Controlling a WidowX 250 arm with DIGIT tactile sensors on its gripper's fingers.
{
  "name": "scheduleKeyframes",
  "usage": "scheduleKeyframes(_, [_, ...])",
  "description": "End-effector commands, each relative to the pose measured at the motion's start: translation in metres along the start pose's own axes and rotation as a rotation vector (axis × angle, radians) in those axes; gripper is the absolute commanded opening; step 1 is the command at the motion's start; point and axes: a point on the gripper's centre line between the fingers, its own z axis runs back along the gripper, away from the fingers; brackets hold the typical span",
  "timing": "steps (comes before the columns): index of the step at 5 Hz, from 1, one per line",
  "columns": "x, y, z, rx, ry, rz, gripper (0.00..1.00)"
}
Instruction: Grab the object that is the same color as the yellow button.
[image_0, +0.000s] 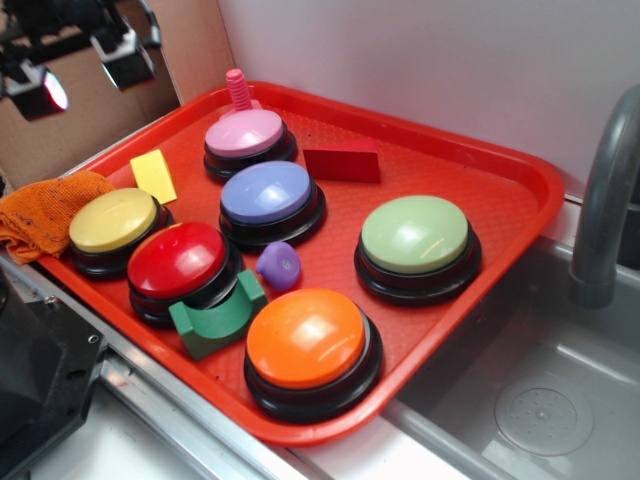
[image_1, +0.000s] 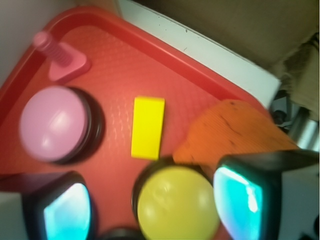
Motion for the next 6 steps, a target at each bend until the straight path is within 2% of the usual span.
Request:
scheduleKeyframes(1, [0.021, 0.008, -0.037, 0.074, -0.098, 0.139, 1.0])
scheduleKeyframes(3, [0.034, 0.014, -0.068, 0.107, -0.103, 0.208, 1.0])
scheduleKeyframes(4, [0.039, 0.018, -0.077, -0.026, -0.042, 0.2, 1.0])
scheduleKeyframes(5, [0.042, 0.02, -0.081, -0.075, -0.018, 0.213, 1.0])
scheduleKeyframes(6, [0.042, 0.018, -0.088, -0.038, -0.025, 0.22, 1.0])
